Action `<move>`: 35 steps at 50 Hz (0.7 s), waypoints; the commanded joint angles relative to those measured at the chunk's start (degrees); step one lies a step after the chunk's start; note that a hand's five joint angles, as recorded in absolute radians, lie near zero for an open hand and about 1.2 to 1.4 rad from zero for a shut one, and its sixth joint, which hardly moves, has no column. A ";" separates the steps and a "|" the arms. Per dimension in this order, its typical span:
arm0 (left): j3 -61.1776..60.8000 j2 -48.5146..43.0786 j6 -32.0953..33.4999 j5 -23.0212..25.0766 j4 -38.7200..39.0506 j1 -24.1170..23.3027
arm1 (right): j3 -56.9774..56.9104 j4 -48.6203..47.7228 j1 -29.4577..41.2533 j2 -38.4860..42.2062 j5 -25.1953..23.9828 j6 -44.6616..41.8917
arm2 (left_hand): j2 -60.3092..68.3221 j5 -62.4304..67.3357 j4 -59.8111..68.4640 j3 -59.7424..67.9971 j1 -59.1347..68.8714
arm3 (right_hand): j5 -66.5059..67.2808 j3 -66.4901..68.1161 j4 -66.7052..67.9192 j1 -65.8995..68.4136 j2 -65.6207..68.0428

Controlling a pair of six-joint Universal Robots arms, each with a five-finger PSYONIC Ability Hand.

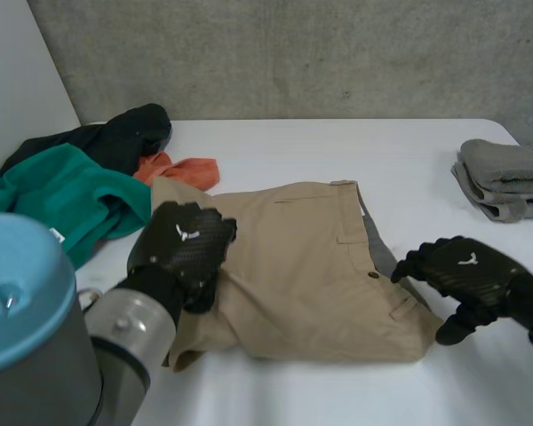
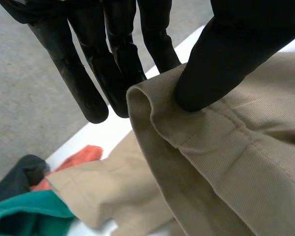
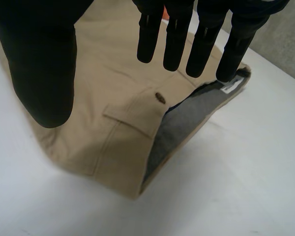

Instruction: Fold the laundry.

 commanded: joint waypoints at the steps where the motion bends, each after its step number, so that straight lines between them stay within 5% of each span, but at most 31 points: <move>1: 2.83 -0.85 0.98 0.07 -0.10 2.94 | 5.20 -10.60 4.85 0.37 5.44 0.68 | 11.50 11.95 11.31 11.83 14.92 | 2.02 0.30 0.77 0.04 0.65; 9: 3.53 -1.82 0.72 -0.01 0.87 3.29 | 5.11 -15.35 8.20 7.49 8.34 0.77 | 11.50 11.95 11.31 11.83 14.92 | 6.38 4.66 5.13 4.40 5.01; 12: 3.35 -1.82 0.63 -0.01 0.96 3.82 | 5.03 -16.84 8.20 8.64 9.49 0.77 | 11.50 11.95 11.31 11.83 14.92 | 23.46 21.75 22.21 21.48 22.09; 14: 2.83 -1.73 0.63 0.07 0.78 4.70 | 5.03 -19.12 8.11 8.64 9.92 0.85 | 11.50 11.95 11.31 11.83 14.92 | 54.44 52.73 53.19 52.46 53.07; 21: 0.38 -0.77 0.63 -0.10 -1.76 3.82 | 4.33 -21.78 7.32 -0.13 15.36 0.77 | 11.50 11.95 11.31 11.83 14.92 | 54.61 52.89 53.36 52.63 53.24; 28: -2.53 4.41 0.37 1.38 -13.78 -0.91 | 0.20 -2.28 4.60 -8.15 18.28 -5.46 | 11.50 11.95 11.31 11.83 14.92 | 54.61 52.89 53.36 52.63 53.24; 35: -4.29 5.83 0.19 5.78 -19.08 -3.39 | -2.00 20.85 -5.86 -11.75 17.66 -25.59 | 11.50 11.95 11.31 11.83 14.92 | 54.61 52.89 53.36 52.63 53.24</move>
